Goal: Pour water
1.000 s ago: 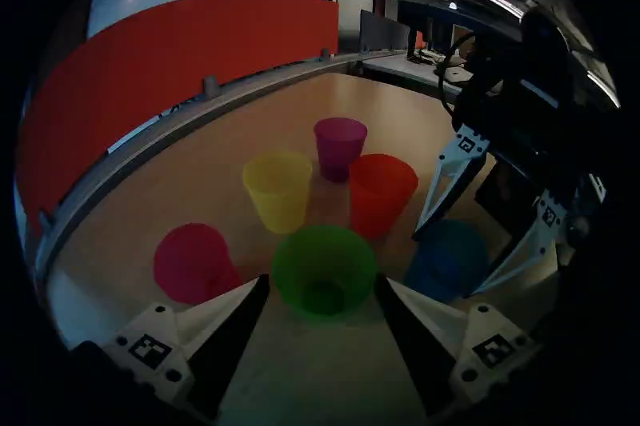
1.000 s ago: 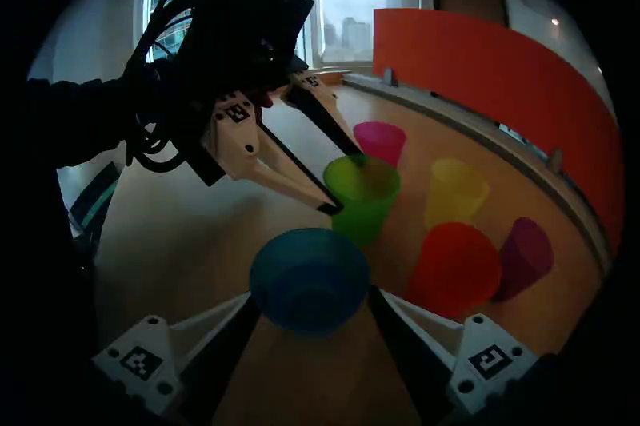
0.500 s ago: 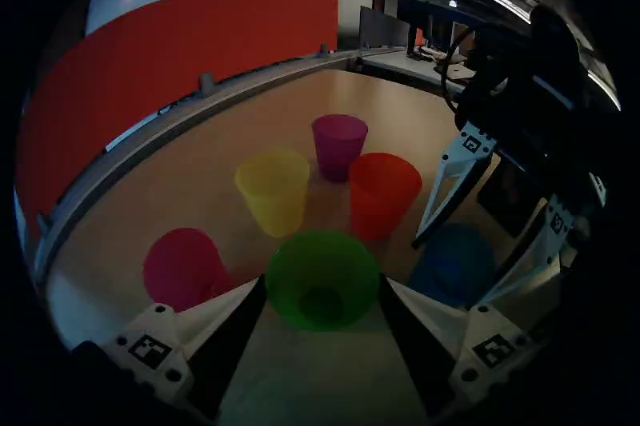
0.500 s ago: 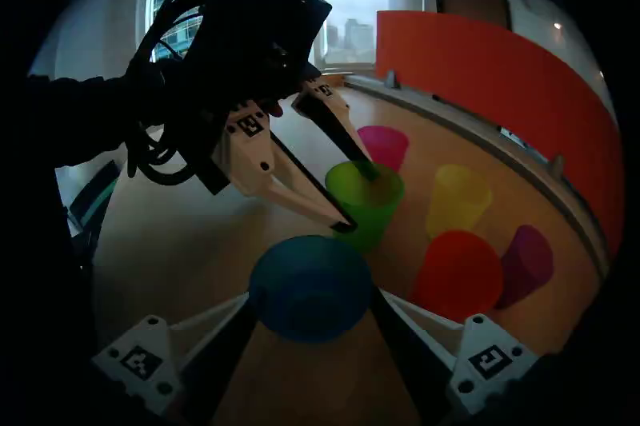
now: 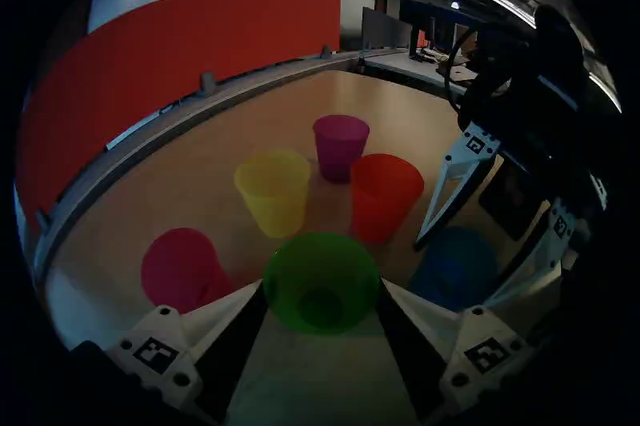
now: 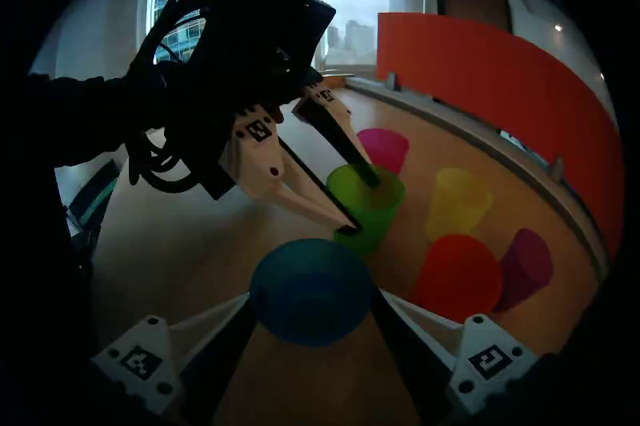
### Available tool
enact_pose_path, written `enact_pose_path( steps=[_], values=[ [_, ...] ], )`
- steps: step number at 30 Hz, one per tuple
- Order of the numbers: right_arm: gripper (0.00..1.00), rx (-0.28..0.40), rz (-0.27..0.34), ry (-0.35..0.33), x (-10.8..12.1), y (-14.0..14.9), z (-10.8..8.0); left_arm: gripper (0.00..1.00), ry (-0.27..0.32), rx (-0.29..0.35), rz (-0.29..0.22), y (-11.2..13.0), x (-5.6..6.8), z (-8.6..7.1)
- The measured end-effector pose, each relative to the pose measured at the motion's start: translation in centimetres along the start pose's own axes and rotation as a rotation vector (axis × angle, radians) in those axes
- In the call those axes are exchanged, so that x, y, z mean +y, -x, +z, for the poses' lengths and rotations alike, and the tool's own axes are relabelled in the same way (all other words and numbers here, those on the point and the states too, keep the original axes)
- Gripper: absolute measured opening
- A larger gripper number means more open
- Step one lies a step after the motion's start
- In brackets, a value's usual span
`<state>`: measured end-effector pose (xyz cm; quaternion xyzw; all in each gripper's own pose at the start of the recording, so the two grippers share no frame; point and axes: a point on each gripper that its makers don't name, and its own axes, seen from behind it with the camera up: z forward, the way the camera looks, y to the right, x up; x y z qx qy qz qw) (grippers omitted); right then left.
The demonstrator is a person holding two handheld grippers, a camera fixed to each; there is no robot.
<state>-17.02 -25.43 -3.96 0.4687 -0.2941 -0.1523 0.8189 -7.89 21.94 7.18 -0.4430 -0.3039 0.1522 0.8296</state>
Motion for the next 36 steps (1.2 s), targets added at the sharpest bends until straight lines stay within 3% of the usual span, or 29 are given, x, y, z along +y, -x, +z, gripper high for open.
enact_pose_path(
  steps=[4,8,26,36],
  values=[
    [0.99,0.000,-0.002,-0.001,-0.1,0.1,0.1,0.88,0.001,0.001,-0.006,0.0,0.0,-0.1],
    [0.90,-0.001,-0.004,-0.006,-0.2,0.1,0.2,0.88,0.000,0.000,-0.008,0.1,0.0,-0.1],
    [0.89,0.007,-0.001,0.001,-0.4,0.3,-0.5,0.88,-0.007,0.022,-0.009,-0.4,0.2,-0.7],
    [0.89,0.034,-0.014,0.008,-0.5,-1.3,-1.9,0.88,-0.025,0.057,-0.003,-1.4,0.3,-2.3]
  ],
)
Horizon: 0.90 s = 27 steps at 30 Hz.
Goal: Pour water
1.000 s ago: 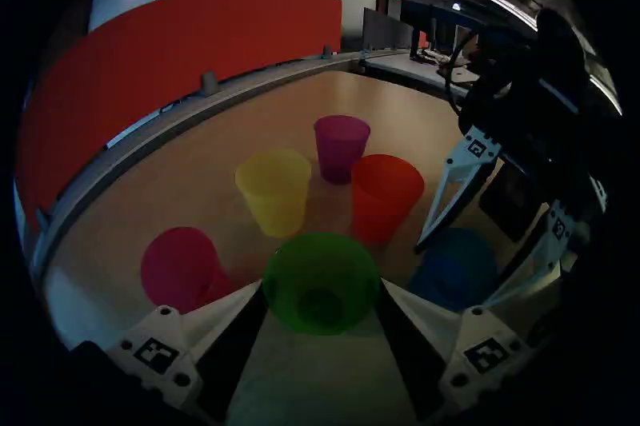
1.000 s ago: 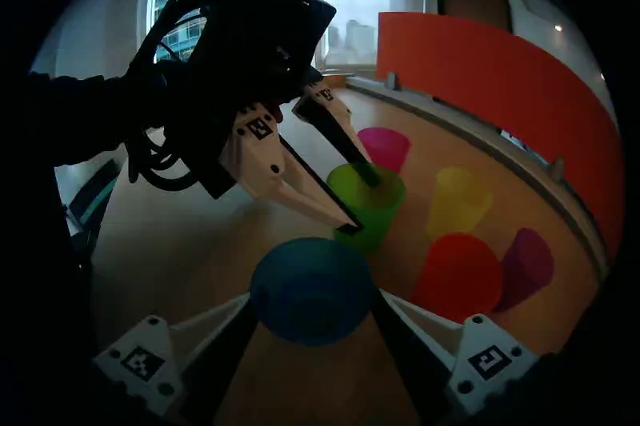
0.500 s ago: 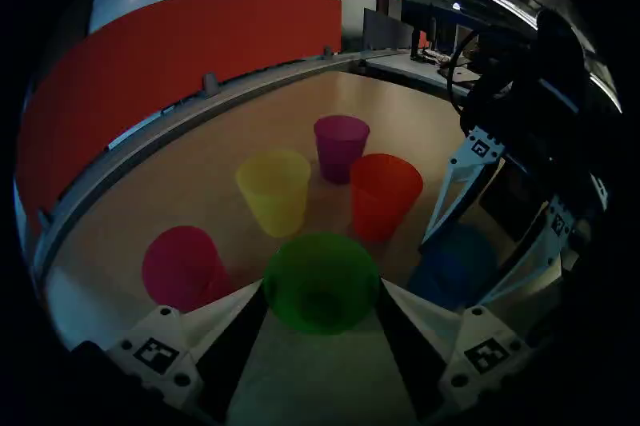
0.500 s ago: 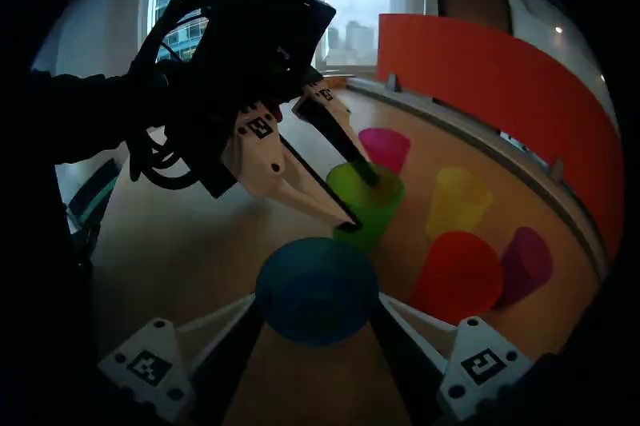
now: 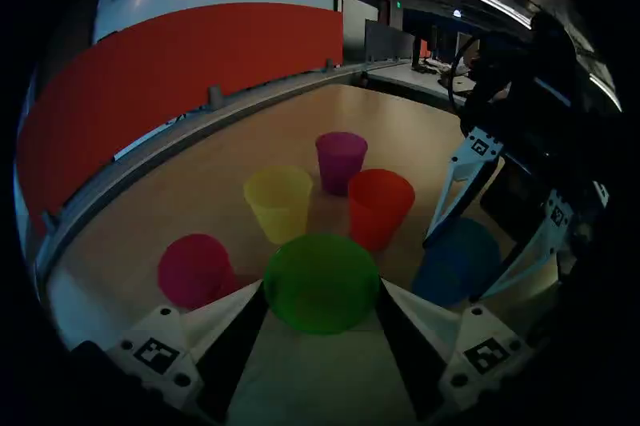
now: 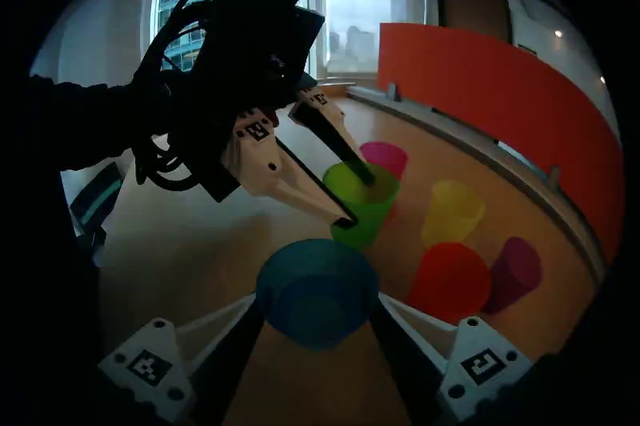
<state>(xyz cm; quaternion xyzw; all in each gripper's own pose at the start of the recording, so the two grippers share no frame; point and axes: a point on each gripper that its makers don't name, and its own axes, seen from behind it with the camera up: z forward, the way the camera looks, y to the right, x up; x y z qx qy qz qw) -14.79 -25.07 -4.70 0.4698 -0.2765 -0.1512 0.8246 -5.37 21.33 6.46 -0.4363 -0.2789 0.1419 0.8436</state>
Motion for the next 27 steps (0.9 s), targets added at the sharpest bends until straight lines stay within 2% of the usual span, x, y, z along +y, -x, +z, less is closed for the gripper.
enact_pose_path(
  steps=[15,27],
  values=[
    [0.89,0.073,0.008,0.048,0.6,-2.8,-2.9,0.88,-0.059,0.091,-0.001,-2.5,-0.6,-4.0],
    [0.89,0.158,0.027,0.099,1.5,-5.6,-5.9,0.88,-0.111,0.173,0.008,-4.9,-1.0,-7.6]
  ],
)
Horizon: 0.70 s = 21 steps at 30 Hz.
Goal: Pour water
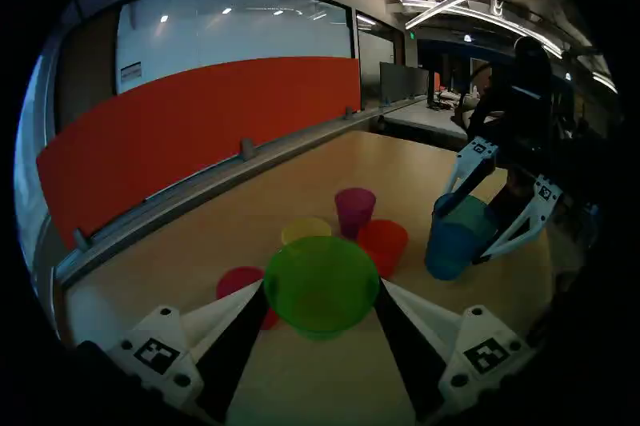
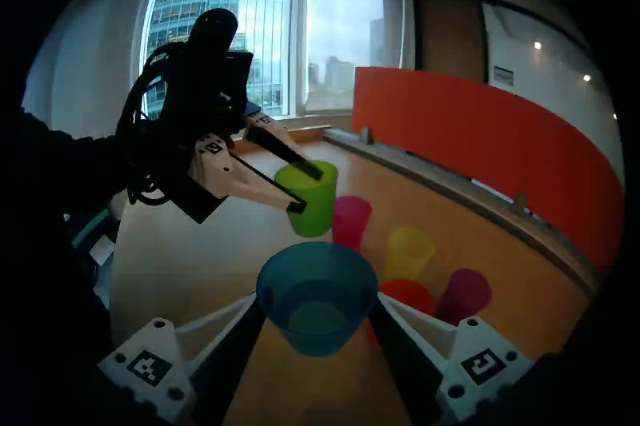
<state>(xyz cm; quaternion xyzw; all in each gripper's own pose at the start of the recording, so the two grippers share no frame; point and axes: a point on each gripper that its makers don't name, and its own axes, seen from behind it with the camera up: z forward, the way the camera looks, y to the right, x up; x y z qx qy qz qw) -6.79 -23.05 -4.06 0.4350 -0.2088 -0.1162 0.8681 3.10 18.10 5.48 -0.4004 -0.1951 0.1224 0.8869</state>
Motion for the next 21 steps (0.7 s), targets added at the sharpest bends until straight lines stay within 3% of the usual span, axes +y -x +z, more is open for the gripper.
enact_pose_path(
  steps=[11,21],
  values=[
    [0.89,0.076,0.003,0.035,0.4,-2.5,-1.8,0.88,-0.025,0.093,-0.018,-2.8,-0.2,-2.7],
    [0.89,0.149,0.017,0.066,1.0,-4.5,-2.6,0.88,-0.029,0.153,-0.045,-4.0,-0.1,-4.2]
  ],
)
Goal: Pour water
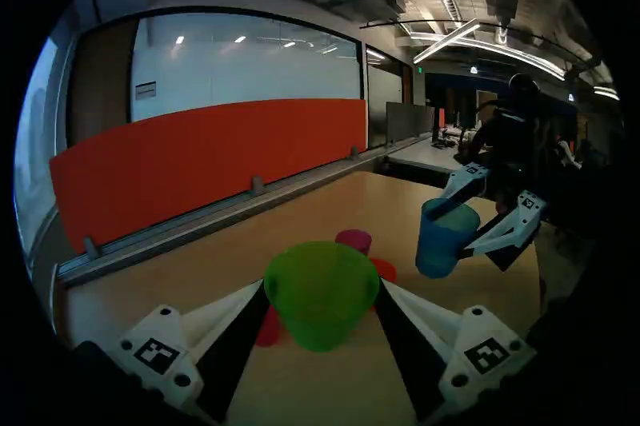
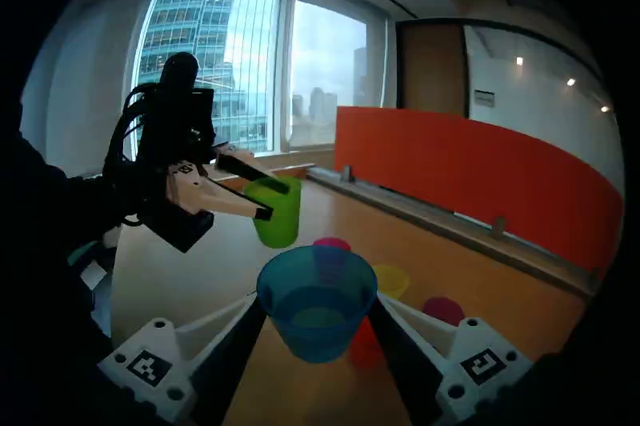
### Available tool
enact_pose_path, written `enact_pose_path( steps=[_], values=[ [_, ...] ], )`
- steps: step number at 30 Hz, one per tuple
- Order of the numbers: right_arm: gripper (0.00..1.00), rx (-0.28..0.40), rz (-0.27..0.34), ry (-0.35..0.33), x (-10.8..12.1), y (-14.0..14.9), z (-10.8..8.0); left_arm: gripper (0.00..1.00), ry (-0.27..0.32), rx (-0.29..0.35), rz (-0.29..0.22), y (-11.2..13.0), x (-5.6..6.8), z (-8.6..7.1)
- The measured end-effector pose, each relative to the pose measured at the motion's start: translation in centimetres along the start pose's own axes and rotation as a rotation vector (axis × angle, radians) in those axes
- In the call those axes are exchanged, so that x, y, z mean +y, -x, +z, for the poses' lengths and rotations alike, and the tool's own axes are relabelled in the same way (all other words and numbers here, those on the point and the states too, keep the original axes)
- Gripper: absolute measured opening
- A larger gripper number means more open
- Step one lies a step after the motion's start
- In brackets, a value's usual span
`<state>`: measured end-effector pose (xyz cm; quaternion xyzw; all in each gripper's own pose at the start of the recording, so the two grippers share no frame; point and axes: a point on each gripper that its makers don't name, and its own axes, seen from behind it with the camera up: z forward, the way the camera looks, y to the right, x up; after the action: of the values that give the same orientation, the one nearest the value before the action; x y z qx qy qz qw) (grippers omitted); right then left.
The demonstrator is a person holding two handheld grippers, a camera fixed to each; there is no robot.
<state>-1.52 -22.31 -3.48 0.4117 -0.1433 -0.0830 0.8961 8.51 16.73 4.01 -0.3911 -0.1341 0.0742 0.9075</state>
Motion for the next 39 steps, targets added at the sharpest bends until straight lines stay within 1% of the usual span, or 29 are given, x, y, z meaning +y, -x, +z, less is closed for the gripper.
enact_pose_path(
  steps=[5,14,23,29,39],
  values=[
    [0.89,0.026,0.003,0.009,0.2,-0.9,0.0,0.88,0.003,0.019,-0.006,-0.3,0.2,-0.3],
    [0.89,0.057,0.002,0.020,0.5,-2.2,0.3,0.88,-0.002,0.037,-0.007,-0.6,0.0,-0.5],
    [0.89,0.103,0.004,0.036,1.4,-3.8,0.2,0.88,0.012,0.082,-0.012,-1.2,1.1,-0.8],
    [0.89,0.131,-0.004,0.044,1.7,-5.0,0.2,0.88,0.027,0.099,-0.015,-1.2,2.2,-1.1],
    [0.89,0.157,-0.017,0.052,2.5,-6.7,0.2,0.89,0.036,0.117,-0.031,-1.2,3.2,-1.4]
  ],
)
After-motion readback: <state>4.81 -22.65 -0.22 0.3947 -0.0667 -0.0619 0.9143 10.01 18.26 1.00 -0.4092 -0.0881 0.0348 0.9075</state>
